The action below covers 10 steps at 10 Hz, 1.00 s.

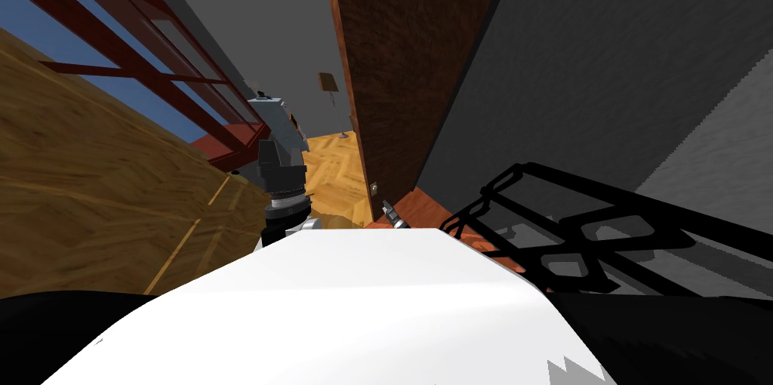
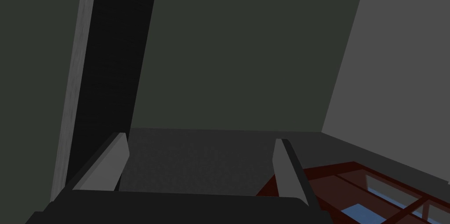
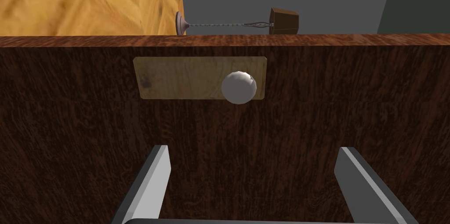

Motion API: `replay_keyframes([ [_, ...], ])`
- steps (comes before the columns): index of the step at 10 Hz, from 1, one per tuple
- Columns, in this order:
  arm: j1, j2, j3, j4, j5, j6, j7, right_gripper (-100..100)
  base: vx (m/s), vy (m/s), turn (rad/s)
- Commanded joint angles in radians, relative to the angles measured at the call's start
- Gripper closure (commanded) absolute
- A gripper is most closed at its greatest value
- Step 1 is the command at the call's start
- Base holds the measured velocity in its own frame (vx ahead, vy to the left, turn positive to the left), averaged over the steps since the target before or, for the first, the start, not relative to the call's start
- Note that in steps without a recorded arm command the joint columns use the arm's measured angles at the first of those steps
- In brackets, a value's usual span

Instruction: Push the door open

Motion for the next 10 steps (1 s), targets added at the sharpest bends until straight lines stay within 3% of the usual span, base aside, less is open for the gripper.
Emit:
replay_keyframes([
  [1, 0.000, 0.000, 0.000, 0.000, 0.000, 0.000, 0.000, -100, 0.001, 0.002, 0.026],
  [10, -0.002, -0.009, 0.008, -0.001, 0.002, -0.004, -0.008, -100, 0.005, -0.001, -0.015],
])
